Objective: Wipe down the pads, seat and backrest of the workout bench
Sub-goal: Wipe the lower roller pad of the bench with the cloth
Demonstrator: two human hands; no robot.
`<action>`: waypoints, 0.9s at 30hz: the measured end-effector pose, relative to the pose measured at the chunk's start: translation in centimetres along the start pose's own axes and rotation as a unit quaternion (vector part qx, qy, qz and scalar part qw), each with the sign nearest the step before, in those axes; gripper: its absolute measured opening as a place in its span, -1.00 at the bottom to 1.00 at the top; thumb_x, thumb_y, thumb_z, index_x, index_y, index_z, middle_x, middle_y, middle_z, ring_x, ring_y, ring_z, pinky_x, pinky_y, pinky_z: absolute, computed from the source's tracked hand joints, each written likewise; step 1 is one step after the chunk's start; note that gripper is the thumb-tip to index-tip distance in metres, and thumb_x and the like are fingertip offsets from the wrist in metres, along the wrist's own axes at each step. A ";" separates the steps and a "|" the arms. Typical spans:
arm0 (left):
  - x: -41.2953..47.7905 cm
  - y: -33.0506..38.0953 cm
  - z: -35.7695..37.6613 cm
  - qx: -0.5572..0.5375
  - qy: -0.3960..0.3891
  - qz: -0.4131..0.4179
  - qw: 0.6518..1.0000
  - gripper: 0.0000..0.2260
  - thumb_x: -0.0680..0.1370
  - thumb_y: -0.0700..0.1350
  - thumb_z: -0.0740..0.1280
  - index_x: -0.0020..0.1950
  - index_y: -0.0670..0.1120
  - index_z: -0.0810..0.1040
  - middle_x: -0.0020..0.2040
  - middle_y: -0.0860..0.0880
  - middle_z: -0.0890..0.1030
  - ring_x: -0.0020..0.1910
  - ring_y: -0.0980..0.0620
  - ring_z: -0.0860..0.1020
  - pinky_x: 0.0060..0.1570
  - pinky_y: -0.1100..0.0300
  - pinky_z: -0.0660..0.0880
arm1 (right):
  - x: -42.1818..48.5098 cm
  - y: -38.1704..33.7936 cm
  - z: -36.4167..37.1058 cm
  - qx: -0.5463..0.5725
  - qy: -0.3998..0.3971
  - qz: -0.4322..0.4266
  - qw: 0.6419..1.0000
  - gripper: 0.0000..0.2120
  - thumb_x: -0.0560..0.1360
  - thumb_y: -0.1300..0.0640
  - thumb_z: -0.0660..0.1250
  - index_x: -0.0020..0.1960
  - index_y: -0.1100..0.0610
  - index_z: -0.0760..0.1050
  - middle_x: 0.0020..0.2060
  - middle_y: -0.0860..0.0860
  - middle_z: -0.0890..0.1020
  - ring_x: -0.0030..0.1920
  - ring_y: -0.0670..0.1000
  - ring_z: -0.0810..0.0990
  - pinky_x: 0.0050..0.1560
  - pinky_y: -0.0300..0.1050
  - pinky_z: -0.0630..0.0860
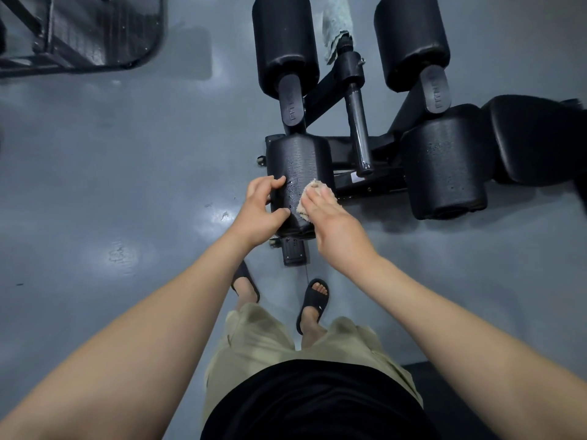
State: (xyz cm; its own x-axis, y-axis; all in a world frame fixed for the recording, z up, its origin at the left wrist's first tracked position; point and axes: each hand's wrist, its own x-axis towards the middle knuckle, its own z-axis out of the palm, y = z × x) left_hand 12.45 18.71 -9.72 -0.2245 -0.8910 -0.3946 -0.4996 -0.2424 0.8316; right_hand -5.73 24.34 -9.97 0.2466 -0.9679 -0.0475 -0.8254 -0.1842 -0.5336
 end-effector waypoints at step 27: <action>-1.4 0.3 0.1 -0.042 0.021 -0.031 0.998 -0.50 0.57 -0.19 0.38 0.45 0.10 0.34 0.41 0.16 0.40 0.35 0.12 0.44 -0.13 0.50 0.49 | 5.2 -0.1 -0.6 -0.029 -0.024 -0.040 0.998 -0.48 0.49 0.39 0.21 0.46 0.24 0.40 0.52 0.13 0.35 0.58 0.23 0.18 0.60 0.09 0.06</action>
State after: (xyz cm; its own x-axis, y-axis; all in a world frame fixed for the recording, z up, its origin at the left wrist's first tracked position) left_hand 12.54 19.89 -9.00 -0.1592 -0.8882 -0.4310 -0.4396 -0.3272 0.8365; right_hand -4.70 19.25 -9.69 0.3355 -0.9407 -0.0492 -0.8302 -0.2707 -0.4874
